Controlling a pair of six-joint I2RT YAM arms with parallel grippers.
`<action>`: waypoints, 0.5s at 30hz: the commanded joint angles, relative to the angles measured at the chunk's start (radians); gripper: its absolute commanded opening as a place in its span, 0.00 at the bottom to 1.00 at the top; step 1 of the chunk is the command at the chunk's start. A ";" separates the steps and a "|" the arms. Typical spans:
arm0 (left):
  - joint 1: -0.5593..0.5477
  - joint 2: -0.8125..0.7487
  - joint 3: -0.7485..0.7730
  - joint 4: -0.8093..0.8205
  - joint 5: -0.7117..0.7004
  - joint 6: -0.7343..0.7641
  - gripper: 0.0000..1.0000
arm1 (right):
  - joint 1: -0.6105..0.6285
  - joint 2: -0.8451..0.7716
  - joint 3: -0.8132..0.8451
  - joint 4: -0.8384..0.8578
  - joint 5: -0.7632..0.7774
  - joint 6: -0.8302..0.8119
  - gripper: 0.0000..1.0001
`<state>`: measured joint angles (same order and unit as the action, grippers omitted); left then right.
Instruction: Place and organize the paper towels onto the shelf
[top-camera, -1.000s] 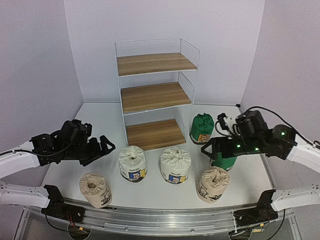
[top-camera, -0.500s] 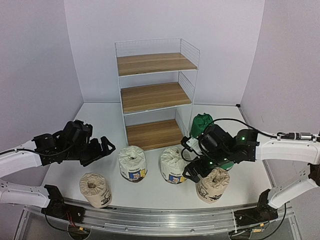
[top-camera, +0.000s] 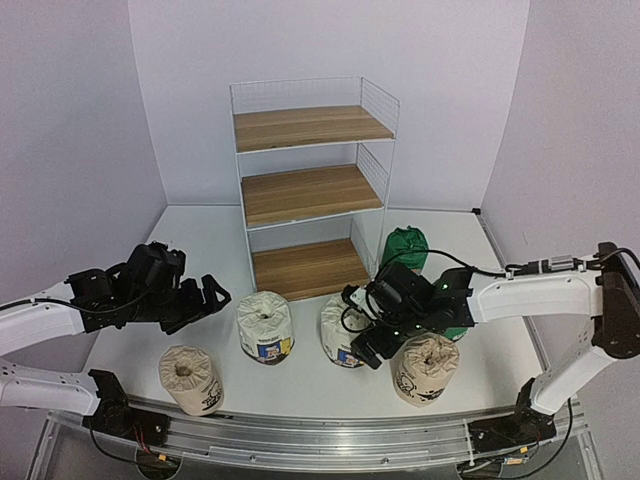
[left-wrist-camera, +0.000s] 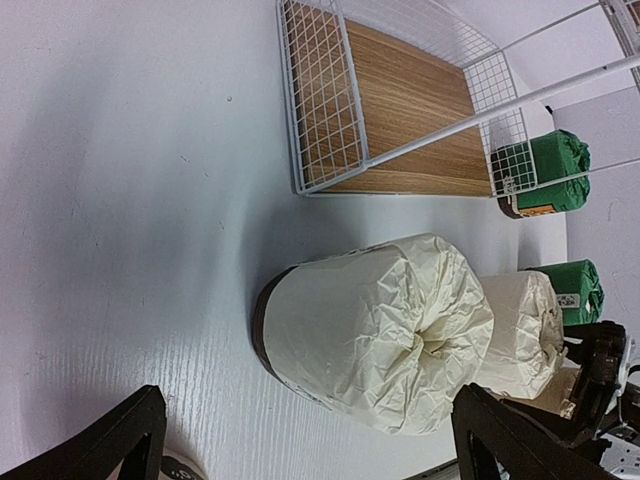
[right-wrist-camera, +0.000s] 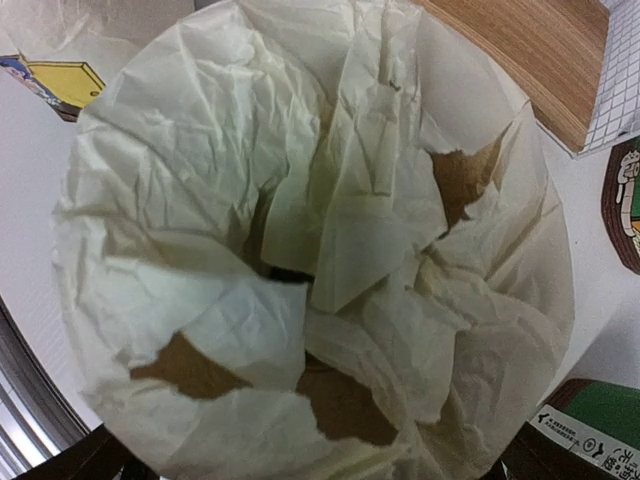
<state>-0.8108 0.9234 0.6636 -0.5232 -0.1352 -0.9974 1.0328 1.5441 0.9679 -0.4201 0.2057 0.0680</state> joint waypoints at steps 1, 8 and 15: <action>-0.002 0.009 0.002 0.018 -0.020 -0.012 1.00 | 0.000 0.025 0.032 0.108 0.056 0.012 0.98; -0.002 0.021 0.008 0.025 -0.011 -0.014 1.00 | 0.001 0.070 0.020 0.206 0.127 0.025 0.98; -0.002 0.023 0.013 0.019 -0.004 -0.018 1.00 | 0.000 0.089 -0.014 0.306 0.158 0.032 0.90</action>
<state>-0.8108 0.9428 0.6636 -0.5220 -0.1345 -1.0023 1.0328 1.6268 0.9684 -0.2182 0.3207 0.0872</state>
